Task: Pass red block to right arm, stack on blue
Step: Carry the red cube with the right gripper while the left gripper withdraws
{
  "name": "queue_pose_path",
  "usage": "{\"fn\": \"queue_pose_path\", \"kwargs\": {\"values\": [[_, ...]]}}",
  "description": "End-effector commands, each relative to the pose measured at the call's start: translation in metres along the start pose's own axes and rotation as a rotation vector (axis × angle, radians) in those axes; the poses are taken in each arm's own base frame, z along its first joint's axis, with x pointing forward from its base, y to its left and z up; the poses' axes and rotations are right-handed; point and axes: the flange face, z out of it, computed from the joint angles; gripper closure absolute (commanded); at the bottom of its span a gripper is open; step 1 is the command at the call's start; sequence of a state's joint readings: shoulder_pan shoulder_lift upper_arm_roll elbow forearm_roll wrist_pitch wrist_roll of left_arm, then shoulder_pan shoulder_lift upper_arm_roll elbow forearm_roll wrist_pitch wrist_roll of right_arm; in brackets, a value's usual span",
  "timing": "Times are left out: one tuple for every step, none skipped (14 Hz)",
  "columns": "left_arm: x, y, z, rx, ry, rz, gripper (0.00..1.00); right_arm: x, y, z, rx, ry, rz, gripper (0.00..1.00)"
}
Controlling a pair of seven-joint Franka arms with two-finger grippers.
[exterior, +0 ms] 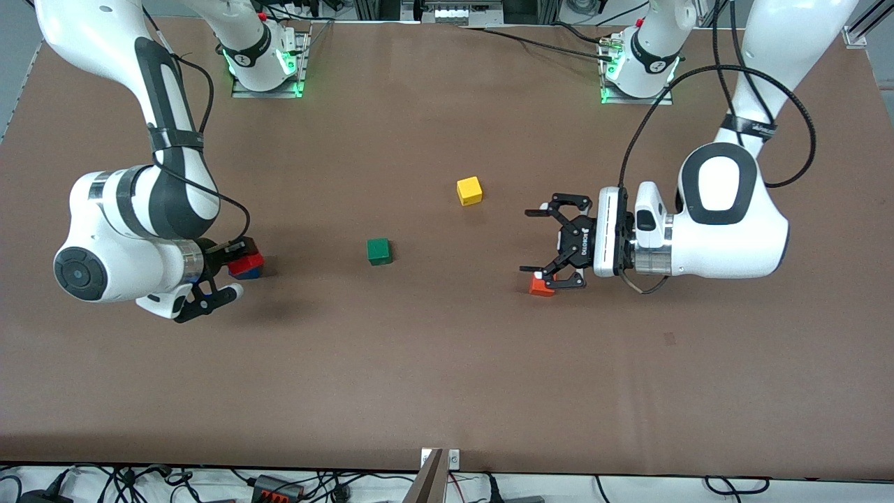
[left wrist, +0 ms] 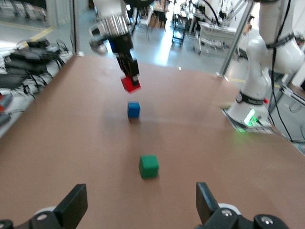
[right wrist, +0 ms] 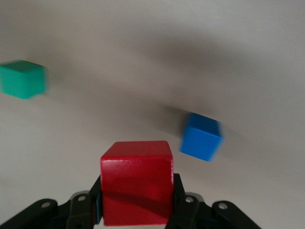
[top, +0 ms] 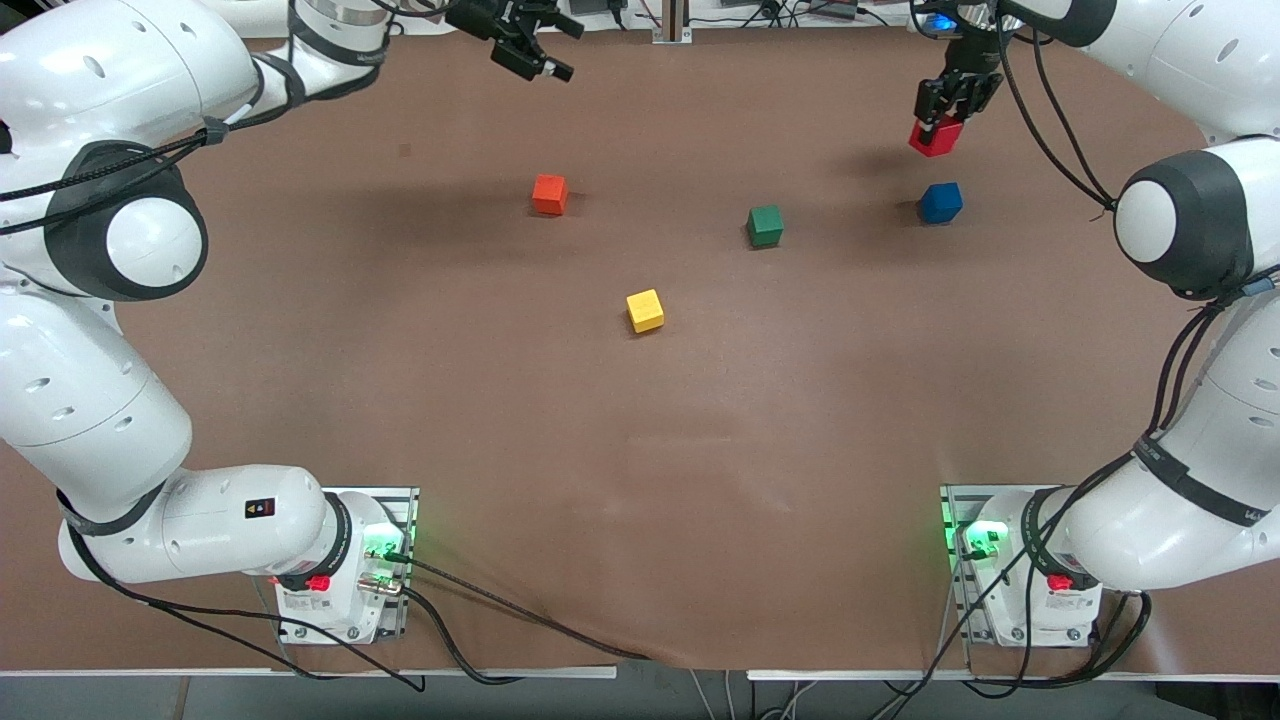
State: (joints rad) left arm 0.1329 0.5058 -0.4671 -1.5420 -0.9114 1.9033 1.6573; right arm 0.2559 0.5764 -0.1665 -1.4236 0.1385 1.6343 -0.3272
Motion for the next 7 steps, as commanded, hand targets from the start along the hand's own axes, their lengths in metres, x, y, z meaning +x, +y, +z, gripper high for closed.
{"fn": "queue_pose_path", "kwargs": {"values": [[-0.003, 0.006, -0.011, -0.043, -0.118, -0.027, 0.00, -0.014, 0.022, 0.002, -0.065, -0.010, 0.056, 1.00], [-0.009, 0.007, -0.011, -0.051, -0.164, -0.042, 0.00, -0.017, 0.033, 0.010, -0.081, -0.008, 0.083, 1.00], [-0.014, 0.007, -0.013, -0.050, -0.227, -0.053, 0.00, -0.017, 0.038, 0.018, -0.100, -0.008, 0.100, 1.00], [-0.021, 0.007, -0.013, -0.048, -0.295, -0.072, 0.00, -0.018, 0.042, 0.024, -0.115, -0.008, 0.130, 1.00], [-0.026, 0.007, -0.011, -0.051, -0.362, -0.083, 0.00, -0.017, 0.043, 0.029, -0.127, -0.004, 0.162, 1.00], [-0.033, 0.010, -0.009, -0.067, -0.425, -0.108, 0.00, -0.017, 0.044, 0.033, -0.131, 0.006, 0.200, 1.00], [-0.036, 0.013, -0.009, -0.079, -0.490, -0.124, 0.00, -0.016, 0.043, 0.037, -0.133, 0.015, 0.223, 1.00]]}}
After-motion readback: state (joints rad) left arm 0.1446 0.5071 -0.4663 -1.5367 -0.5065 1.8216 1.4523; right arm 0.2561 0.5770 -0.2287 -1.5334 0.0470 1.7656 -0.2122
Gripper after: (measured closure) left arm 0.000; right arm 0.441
